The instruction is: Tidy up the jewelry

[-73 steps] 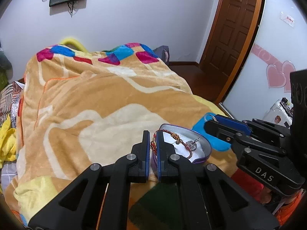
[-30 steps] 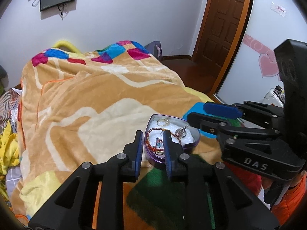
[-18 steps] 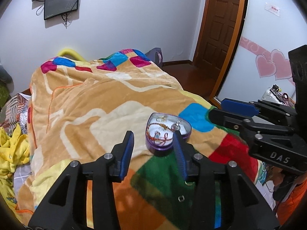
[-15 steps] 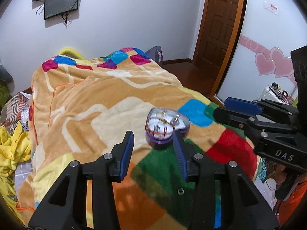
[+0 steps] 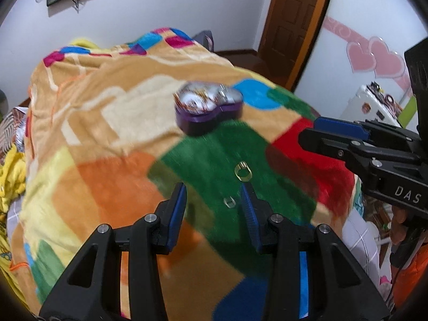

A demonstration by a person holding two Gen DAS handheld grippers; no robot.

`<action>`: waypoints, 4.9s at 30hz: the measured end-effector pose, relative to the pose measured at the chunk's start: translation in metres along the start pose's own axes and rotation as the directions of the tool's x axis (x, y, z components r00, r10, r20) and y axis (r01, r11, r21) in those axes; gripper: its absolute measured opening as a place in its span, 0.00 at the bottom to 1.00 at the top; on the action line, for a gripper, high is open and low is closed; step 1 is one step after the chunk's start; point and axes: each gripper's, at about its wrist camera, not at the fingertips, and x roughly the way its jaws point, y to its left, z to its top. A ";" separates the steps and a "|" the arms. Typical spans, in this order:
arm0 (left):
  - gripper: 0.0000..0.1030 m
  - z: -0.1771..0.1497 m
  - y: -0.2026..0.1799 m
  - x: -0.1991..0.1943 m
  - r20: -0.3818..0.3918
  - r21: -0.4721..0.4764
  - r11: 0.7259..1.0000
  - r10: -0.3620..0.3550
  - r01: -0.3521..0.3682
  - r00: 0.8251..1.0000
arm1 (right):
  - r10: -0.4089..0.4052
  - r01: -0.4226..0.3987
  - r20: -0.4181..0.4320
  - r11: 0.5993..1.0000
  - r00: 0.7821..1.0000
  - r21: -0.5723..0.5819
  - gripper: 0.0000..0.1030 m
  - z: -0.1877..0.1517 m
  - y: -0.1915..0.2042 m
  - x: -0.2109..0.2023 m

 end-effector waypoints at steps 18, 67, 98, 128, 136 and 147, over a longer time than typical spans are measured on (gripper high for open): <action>0.08 -0.016 -0.004 0.034 -0.056 -0.035 0.998 -0.051 0.049 0.997 | 0.002 0.001 -0.082 0.999 0.997 0.036 0.35 -0.034 -0.008 0.016; 0.08 0.066 0.031 -0.017 0.205 -0.063 0.998 -0.013 0.026 0.979 | 0.017 -0.015 0.120 1.000 0.993 -0.022 0.17 0.037 0.000 0.016; 0.08 0.097 0.047 0.048 0.134 -0.067 0.993 -0.090 0.100 0.987 | 0.087 -0.084 0.055 0.996 0.995 -0.043 0.17 0.074 -0.011 0.075; 0.29 0.104 0.015 -0.124 0.447 -0.038 0.999 0.008 0.010 0.894 | 0.036 -0.023 0.332 0.999 0.942 -0.043 0.30 0.092 0.009 -0.070; 0.43 0.072 -0.013 -0.220 0.653 -0.050 0.998 0.067 -0.045 0.754 | -0.005 0.038 0.573 0.998 0.820 -0.046 0.30 0.068 0.038 -0.164; 0.93 0.030 -0.031 -0.256 0.725 -0.100 0.989 0.148 -0.110 0.673 | -0.132 0.175 0.676 0.985 0.725 0.005 0.70 0.039 0.072 -0.196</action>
